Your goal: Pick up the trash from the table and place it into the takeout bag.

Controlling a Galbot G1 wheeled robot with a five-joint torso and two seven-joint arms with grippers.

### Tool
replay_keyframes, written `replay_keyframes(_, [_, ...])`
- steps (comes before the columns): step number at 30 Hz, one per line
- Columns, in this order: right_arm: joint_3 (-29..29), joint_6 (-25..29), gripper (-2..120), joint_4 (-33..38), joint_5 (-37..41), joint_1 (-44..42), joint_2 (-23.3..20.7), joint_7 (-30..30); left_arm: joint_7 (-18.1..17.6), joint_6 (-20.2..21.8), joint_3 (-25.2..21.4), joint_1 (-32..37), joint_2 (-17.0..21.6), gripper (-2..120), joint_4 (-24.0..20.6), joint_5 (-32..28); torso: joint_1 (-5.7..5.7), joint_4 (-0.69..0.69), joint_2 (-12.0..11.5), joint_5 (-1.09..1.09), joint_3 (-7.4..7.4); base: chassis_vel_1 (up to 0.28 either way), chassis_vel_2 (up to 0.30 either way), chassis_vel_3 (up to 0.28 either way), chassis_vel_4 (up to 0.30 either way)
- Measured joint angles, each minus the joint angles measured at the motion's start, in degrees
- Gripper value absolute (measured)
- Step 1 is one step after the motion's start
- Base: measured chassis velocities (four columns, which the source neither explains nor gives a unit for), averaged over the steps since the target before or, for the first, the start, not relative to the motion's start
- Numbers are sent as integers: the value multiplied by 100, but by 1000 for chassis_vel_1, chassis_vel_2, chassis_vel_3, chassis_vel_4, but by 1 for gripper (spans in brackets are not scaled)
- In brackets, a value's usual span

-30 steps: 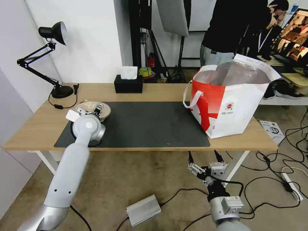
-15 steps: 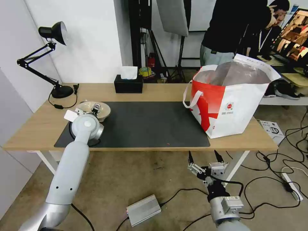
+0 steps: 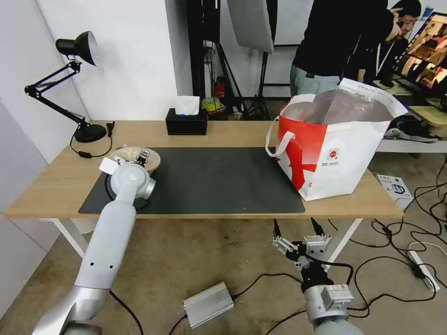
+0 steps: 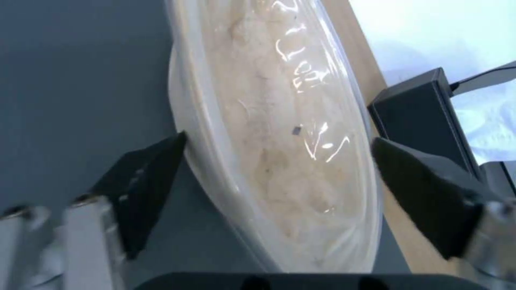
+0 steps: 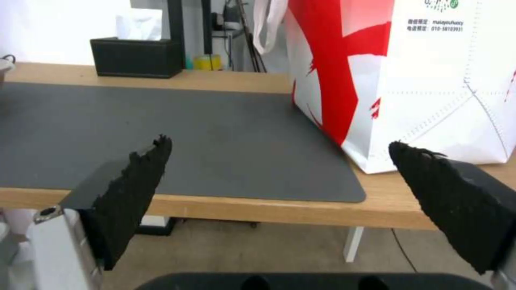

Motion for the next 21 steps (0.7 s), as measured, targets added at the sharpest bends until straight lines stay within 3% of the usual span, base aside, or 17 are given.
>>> replay_keyframes(10, [0, 0, 100, 0, 0, 0, 0, 0, 23, -16, 51, -7, -38, 47, 28, 87, 0, 0, 1, 0, 0, 0, 0, 0, 0])
replay_keyframes(13, [0, 0, 100, 0, 0, 0, 0, 0, 30, -17, 55, -8, -59, 43, 38, 108, 0, 0, 1, 0, 0, 0, 0, 0, 0])
replay_keyframes(16, [0, 0, 100, 0, 0, 0, 0, 0, 36, -20, 77, -18, -115, 25, 48, 158, 0, 0, 1, 0, 0, 0, 0, 0, 0])
replay_keyframes(21, [0, 0, 100, 0, 0, 0, 0, 0, 36, -22, 91, 30, -125, 9, 14, 217, 0, 0, 1, 0, 0, 0, 0, 0, 0])
